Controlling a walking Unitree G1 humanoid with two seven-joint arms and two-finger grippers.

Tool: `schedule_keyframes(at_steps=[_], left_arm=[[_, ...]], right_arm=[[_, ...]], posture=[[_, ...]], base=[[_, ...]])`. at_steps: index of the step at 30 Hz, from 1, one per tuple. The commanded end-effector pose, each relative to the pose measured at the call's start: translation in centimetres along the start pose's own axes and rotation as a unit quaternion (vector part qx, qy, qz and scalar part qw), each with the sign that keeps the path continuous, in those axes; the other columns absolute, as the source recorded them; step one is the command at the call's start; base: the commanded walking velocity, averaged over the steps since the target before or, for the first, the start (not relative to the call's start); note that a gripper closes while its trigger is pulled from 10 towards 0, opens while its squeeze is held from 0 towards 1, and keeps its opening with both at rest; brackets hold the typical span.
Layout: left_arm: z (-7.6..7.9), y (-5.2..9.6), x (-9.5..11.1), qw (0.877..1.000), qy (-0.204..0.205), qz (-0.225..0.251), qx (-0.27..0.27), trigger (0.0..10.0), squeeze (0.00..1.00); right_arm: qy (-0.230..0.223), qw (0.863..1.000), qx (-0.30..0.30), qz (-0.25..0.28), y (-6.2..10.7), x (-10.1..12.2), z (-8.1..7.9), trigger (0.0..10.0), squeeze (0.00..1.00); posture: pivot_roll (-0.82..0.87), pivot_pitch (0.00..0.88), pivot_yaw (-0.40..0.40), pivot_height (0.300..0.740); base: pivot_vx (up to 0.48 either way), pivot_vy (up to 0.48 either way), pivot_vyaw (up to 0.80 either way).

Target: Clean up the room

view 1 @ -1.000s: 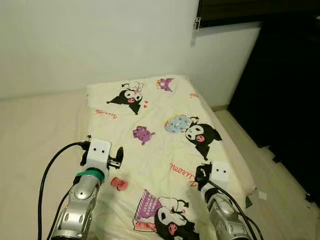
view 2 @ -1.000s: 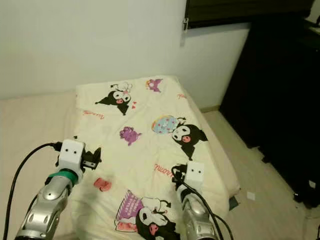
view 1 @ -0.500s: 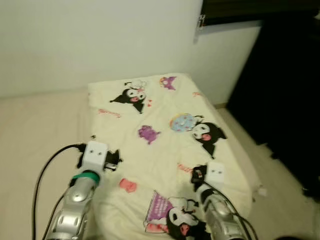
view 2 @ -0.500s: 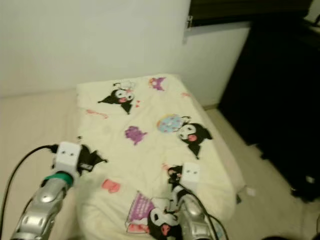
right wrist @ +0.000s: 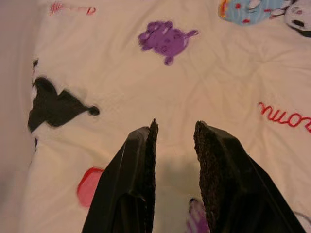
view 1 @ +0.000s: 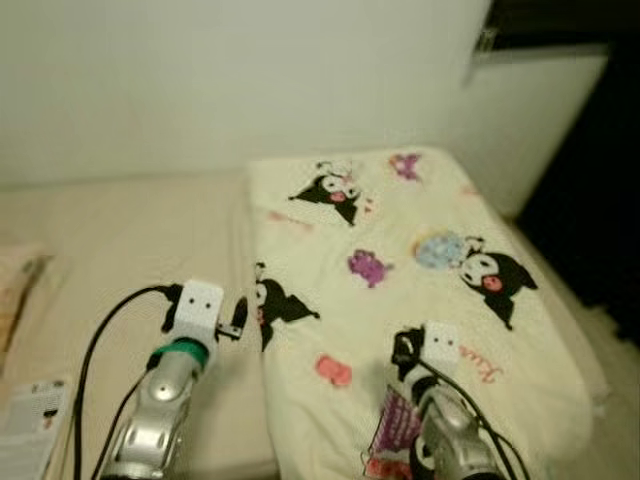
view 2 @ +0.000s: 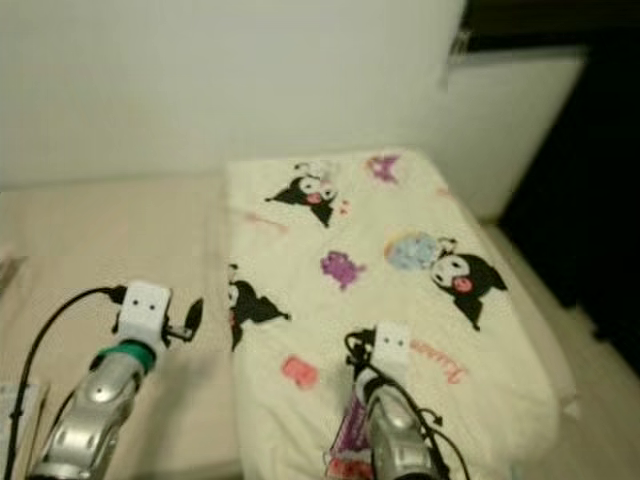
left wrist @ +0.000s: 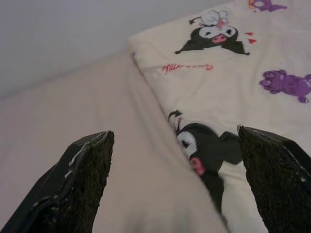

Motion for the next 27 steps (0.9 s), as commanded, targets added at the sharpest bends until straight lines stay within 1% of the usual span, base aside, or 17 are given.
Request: schedule_keyframes(at_steps=[1, 9, 12, 18, 23, 27], left_arm=[[-0.3, 0.15, -0.64, 1.0, -0.008, -0.018, 0.001, 10.0, 0.0], [-0.28, 0.12, -0.81, 1.0, -0.01, -0.023, 0.001, 10.0, 0.0], [-0.18, 0.16, -1.13, 1.0, 0.003, -0.03, 0.006, 10.0, 0.0], [0.08, 0.1, -1.31, 0.999, -0.003, -0.035, -0.001, 10.0, 0.0], [0.22, 0.12, -1.39, 0.999, -0.001, -0.035, -0.003, 10.0, 0.0], [0.3, 0.14, -1.53, 0.999, 0.002, -0.037, 0.0, 10.0, 0.0]], right_arm=[[-0.005, 1.0, -0.001, -0.01, 0.11, -0.54, -0.09, 10.0, 0.0], [-0.007, 1.0, -0.002, -0.013, 0.12, -0.68, -0.08, 10.0, 0.0], [-0.007, 1.0, -0.002, -0.015, 0.16, -0.81, -0.06, 10.0, 0.0], [-0.007, 1.0, -0.002, -0.016, 0.15, -0.83, -0.04, 10.0, 0.0], [0.002, 1.0, 0.003, -0.016, 0.11, -0.8, -0.08, 10.0, 0.0], [0.005, 1.0, 0.006, -0.016, 0.03, -0.73, -0.25, 10.0, 0.0]], posture=[[0.19, 0.0, 0.058, 0.74], [0.19, 0.0, 0.058, 0.74], [0.19, 0.0, 0.058, 0.74], [0.18, 0.0, 0.05, 0.74], [0.18, 0.0, 0.05, 0.74], [0.19, 0.0, 0.022, 0.74]], base=[[0.0, -0.48, 0.0], [0.0, -0.48, 0.0], [0.0, 0.0, 0.0], [0.0, 0.0, 0.0], [0.0, 0.0, 0.0], [0.0, 0.0, 0.0]])
Point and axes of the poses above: a point about 5 cm out from each wrist's last joint towards the gripper, its own y axis pointing back from the gripper into the wrist, its own x axis along the axis of the wrist's last joint, z = x × y, the point moved 2 cm from there along -y, pointing out of the wrist towards the gripper, and after that the axes turned 8 degrees about y, right-handed, at the moved point
